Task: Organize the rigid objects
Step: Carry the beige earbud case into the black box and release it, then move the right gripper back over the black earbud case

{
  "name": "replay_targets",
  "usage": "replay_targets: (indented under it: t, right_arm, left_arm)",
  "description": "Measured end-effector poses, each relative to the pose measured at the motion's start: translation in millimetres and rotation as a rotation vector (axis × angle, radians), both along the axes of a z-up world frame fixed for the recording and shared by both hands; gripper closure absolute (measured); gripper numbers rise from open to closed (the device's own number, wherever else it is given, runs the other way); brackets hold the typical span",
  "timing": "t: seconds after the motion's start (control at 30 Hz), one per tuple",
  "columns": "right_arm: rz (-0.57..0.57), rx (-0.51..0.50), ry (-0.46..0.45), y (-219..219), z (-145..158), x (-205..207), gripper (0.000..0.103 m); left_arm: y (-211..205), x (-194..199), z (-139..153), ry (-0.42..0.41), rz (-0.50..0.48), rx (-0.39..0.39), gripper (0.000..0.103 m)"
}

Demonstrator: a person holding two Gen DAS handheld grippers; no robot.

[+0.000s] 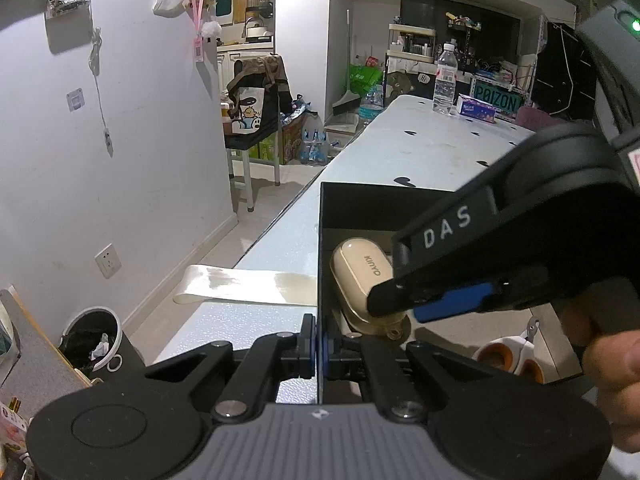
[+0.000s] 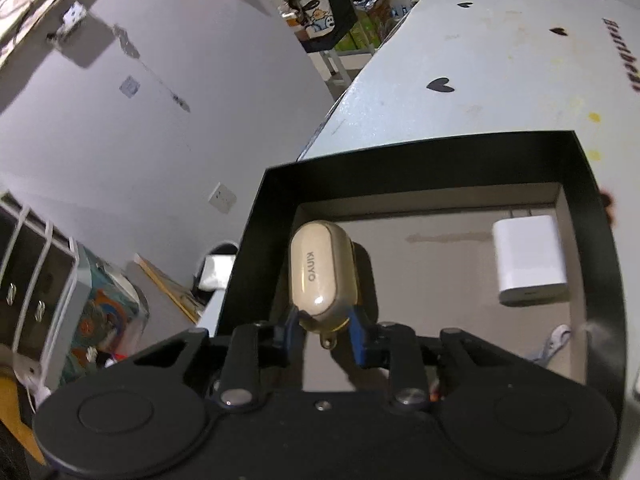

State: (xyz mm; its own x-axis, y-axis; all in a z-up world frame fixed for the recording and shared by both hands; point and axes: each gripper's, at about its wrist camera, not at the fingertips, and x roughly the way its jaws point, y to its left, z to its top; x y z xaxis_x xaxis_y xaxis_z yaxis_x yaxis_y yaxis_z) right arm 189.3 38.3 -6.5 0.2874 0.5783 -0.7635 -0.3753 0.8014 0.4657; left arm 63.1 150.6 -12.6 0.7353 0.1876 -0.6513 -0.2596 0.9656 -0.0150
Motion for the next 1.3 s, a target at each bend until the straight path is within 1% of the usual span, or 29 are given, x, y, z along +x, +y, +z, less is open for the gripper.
replay_targets:
  t: [0.07,0.13,0.2,0.27,0.37,0.43,0.53,0.83,0.9,0.93,1.0,1.07,1.13,1.2,1.3]
  right_arm:
    - [-0.006,0.013,-0.015,4,-1,0,0.076]
    - [-0.014,0.024,-0.014,7,-3,1,0.079]
    - [-0.016,0.034,-0.005,9,-4,3,0.087]
    - [-0.018,0.028,0.017,12,-9,4,0.087]
    - [-0.013,0.024,0.011,14,-10,2,0.087]
    - [-0.018,0.015,0.011,12,-9,2,0.086]
    - [-0.028,0.000,-0.004,7,-1,0,0.082]
    - [-0.030,-0.077,-0.105,-19,32,-20,0.064]
    - [-0.027,-0.072,-0.124,-28,39,-26,0.053]
    - [-0.024,-0.069,-0.135,-33,42,-29,0.050]
    - [-0.023,-0.068,-0.151,-40,47,-34,0.036]
    - [-0.028,-0.063,-0.172,-47,53,-40,0.027]
    - [-0.027,-0.057,-0.193,-55,57,-46,0.023]
    - [-0.032,-0.053,-0.210,-63,61,-50,0.015]
    - [-0.050,-0.043,-0.247,-76,67,-59,0.012]
  left_arm:
    - [0,0,0,0.000,0.000,0.000,0.100]
    - [0,0,0,0.000,0.000,0.003,0.100]
    - [-1,0,0,0.000,0.000,0.004,0.100]
    - [-1,0,0,0.000,0.000,0.004,0.100]
    - [-1,0,0,0.000,0.000,0.004,0.100]
    - [-1,0,0,0.000,0.000,0.003,0.100]
    - [-1,0,0,0.000,0.000,0.004,0.100]
    - [-1,0,0,0.002,0.001,-0.002,0.100]
    - [-2,1,0,0.004,0.001,0.003,0.100]
    - [-2,1,0,0.004,0.001,0.005,0.100]
    - [-3,1,0,0.005,0.001,0.004,0.100]
    - [-2,2,0,0.006,0.002,0.002,0.100]
    - [-1,2,1,0.007,0.002,0.003,0.100]
    - [-2,2,1,0.007,0.002,0.002,0.100]
    - [-2,2,1,0.006,0.002,0.002,0.100]
